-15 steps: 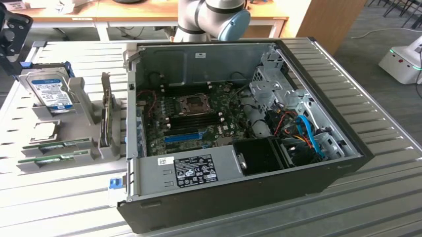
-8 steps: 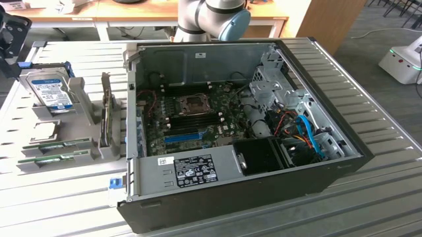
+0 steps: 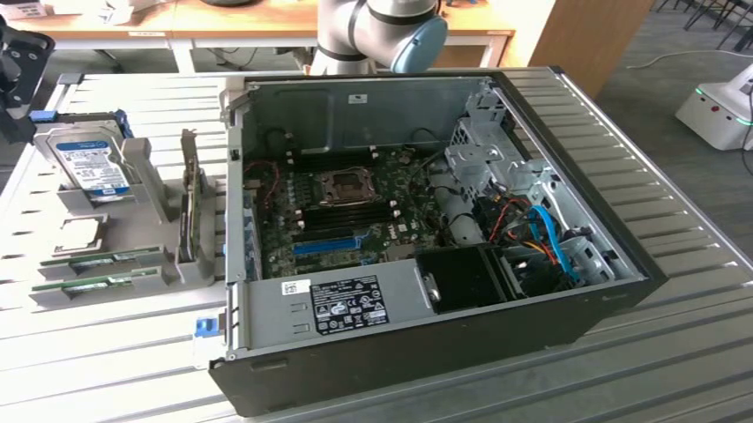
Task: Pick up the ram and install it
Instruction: 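Reach for the ram, then pick up the ram and move it above insertion slot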
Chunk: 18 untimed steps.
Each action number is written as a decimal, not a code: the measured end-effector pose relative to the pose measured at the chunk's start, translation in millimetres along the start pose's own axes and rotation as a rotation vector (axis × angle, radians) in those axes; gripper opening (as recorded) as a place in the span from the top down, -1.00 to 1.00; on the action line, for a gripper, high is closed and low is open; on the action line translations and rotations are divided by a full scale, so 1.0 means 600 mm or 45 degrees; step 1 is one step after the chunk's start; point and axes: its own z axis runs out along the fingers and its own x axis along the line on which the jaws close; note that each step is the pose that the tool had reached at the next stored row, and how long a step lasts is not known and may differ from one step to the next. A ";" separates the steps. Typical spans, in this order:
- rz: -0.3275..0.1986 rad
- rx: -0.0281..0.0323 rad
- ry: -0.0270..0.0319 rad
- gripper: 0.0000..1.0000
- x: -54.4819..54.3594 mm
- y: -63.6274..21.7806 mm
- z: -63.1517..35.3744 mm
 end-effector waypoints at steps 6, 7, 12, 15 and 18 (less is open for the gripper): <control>0.000 0.0000 0.0001 0.79 0.000 -0.003 0.000; 0.000 -0.0001 0.0000 0.79 0.000 -0.003 0.000; 0.000 -0.0001 0.0000 0.79 0.000 -0.003 0.000; 0.000 -0.0001 0.0001 0.79 0.000 -0.003 0.000; -0.007 -0.0002 0.0003 0.79 0.000 -0.003 0.000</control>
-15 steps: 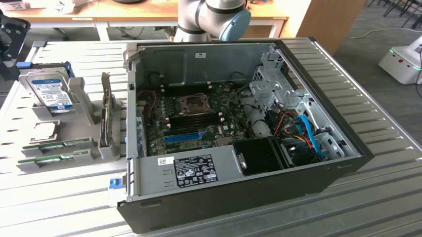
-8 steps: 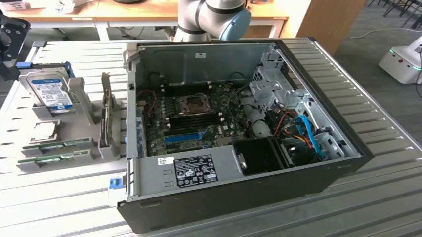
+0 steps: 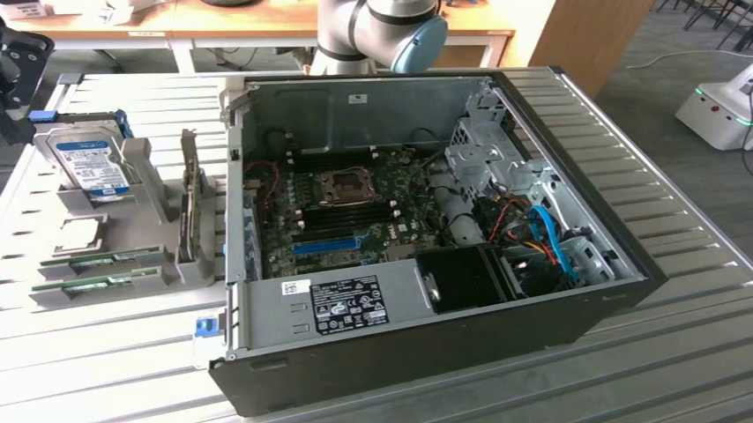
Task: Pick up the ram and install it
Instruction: 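Pick up the ram and move it above insertion slot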
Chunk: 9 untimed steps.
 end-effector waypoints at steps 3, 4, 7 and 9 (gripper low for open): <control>-0.015 -0.0003 0.0007 0.79 0.000 0.000 0.000; -0.023 -0.0005 0.0012 0.79 0.000 0.000 0.000; -0.049 -0.0012 0.0022 0.79 0.000 0.000 0.000; -0.068 -0.0015 0.0031 0.79 0.000 0.000 0.000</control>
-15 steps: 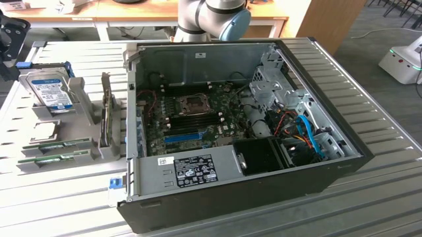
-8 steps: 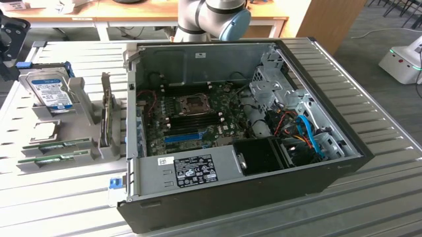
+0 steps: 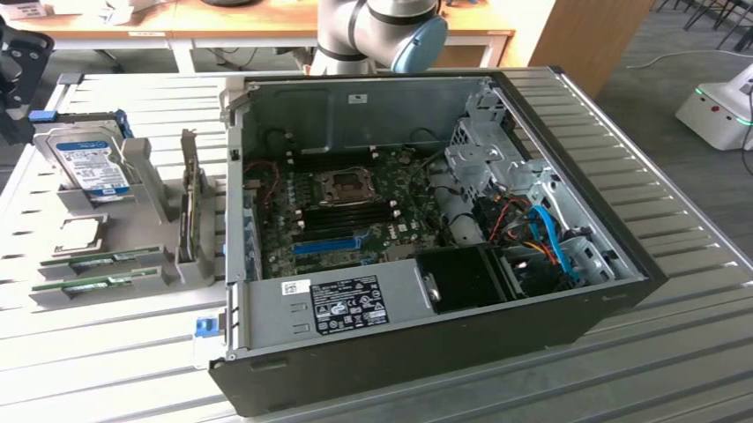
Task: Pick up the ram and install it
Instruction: 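Pick up the ram and move it above insertion slot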
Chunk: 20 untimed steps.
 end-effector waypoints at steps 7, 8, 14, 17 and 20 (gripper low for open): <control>-0.066 -0.0016 0.0030 0.79 0.000 0.000 0.000; -0.077 -0.0019 0.0034 0.79 0.000 0.000 0.000; -0.145 -0.0035 0.0065 0.79 0.000 0.000 0.000; -0.182 -0.0043 0.0082 0.79 0.000 0.000 0.000; -0.224 -0.0053 0.0101 0.79 0.000 0.000 0.000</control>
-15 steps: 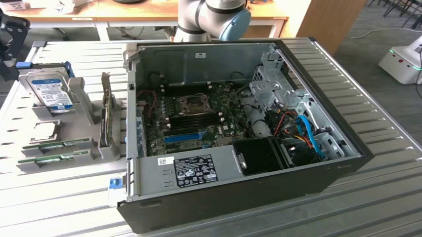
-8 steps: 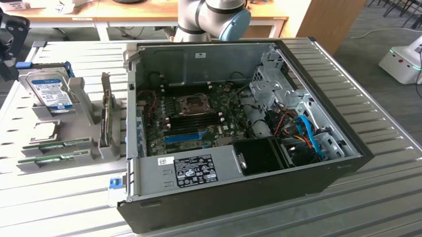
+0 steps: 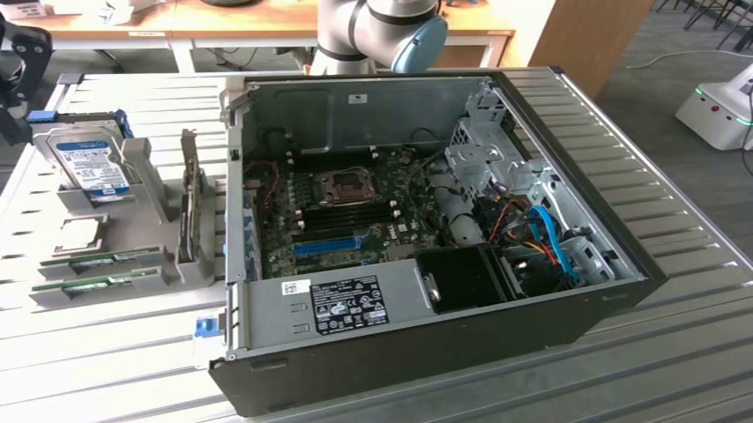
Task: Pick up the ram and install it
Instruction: 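Pick up the ram and move it above insertion slot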
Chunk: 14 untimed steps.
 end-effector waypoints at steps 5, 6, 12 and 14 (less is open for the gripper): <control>-0.072 -0.0017 0.0032 0.79 0.000 0.000 0.000; -0.087 -0.0020 0.0038 0.79 0.000 0.000 0.000; -0.176 -0.0041 0.0079 0.79 0.000 0.000 0.000; -0.205 -0.0048 0.0092 0.79 0.000 0.000 0.000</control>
